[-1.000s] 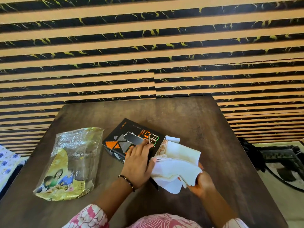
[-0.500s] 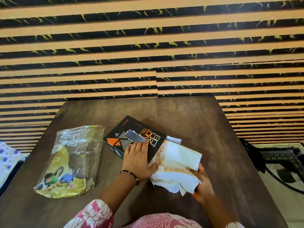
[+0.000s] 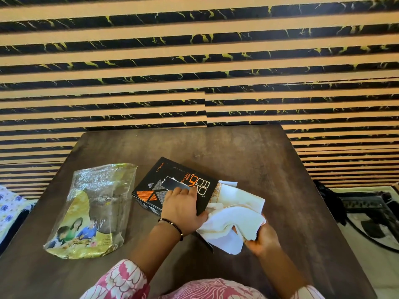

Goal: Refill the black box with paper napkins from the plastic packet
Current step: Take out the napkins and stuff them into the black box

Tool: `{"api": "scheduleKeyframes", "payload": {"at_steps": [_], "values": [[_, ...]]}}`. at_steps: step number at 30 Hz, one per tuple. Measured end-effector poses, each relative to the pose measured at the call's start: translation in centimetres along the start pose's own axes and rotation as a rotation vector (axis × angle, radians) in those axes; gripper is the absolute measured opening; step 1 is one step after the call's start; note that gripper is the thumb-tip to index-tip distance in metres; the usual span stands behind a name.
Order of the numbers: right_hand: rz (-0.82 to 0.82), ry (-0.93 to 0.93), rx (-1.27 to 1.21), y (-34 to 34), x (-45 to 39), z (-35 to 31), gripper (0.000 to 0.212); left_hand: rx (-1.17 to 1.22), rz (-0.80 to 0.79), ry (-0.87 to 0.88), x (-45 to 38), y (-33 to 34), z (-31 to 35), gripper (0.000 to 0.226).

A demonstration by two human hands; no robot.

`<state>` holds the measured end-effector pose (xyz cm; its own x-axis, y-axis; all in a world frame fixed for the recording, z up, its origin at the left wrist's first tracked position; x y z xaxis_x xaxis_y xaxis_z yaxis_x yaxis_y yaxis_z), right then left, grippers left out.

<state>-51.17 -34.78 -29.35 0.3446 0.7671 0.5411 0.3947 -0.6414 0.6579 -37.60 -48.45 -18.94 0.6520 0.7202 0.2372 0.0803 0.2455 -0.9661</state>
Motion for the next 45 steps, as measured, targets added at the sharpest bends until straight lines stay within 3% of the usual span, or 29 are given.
{"api": "scheduleKeyframes", "payload": {"at_steps": [14,16,17,19,22,26,31,33,35,37,40,43,45], "values": [[0.093,-0.053,-0.116,-0.3,-0.8,2.6,0.026,-0.031,-0.011,-0.065,0.3,0.4,0.3,0.068],[0.025,-0.085,-0.066,0.4,-0.5,2.0,0.042,-0.021,0.003,-0.087,0.2,0.5,0.1,0.069],[-0.015,-0.104,-0.009,0.5,-0.4,1.4,0.06,-0.018,0.01,-0.097,0.1,0.6,-0.1,0.07],[-0.074,-0.121,0.215,0.6,-0.3,0.4,0.081,-0.009,0.017,-0.108,0.0,0.7,-0.4,0.072],[-0.122,-0.114,0.425,0.0,-0.7,0.0,0.056,0.007,0.034,-0.09,0.1,0.9,-0.6,0.071],[-0.124,-0.089,0.517,-0.2,-1.0,-0.9,0.053,0.062,0.113,-0.023,0.7,0.1,-0.9,0.057],[0.006,-0.133,0.61,-1.3,-1.5,-3.1,0.047,0.256,0.155,0.021,1.2,0.1,-1.2,0.067],[0.05,-0.177,0.804,-0.7,-1.2,-3.9,0.046,0.214,0.134,0.02,1.4,0.8,-0.9,0.062],[0.156,-0.306,1.282,0.7,-0.4,-5.5,0.047,0.16,0.167,0.033,1.6,1.2,-0.6,0.062],[0.256,-0.623,1.692,3.2,1.4,-7.1,0.044,0.144,0.214,0.048,2.0,1.5,-0.6,0.067],[-0.047,-0.878,1.797,7.0,2.6,-5.9,0.039,0.134,0.27,0.067,2.2,1.8,-0.6,0.067],[-0.43,-0.865,2.059,8.0,1.9,-0.9,0.032,0.136,0.281,0.065,2.3,1.6,-0.7,0.067],[-0.529,-0.759,2.175,7.2,1.3,1.3,0.031,0.142,0.239,0.068,2.3,1.8,-0.7,0.071]]}}
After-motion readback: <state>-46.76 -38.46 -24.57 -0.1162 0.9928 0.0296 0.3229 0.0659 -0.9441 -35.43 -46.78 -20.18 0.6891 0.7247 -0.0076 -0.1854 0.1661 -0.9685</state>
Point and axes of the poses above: each hand's wrist, its own x-axis away from the middle knuckle, its own y-axis out of the palm, z = x × y, the point moved 8 cm from there along -x, towards the middle knuckle, and after that the axes turned 7 degrees about -z, right-handed, at the moved point
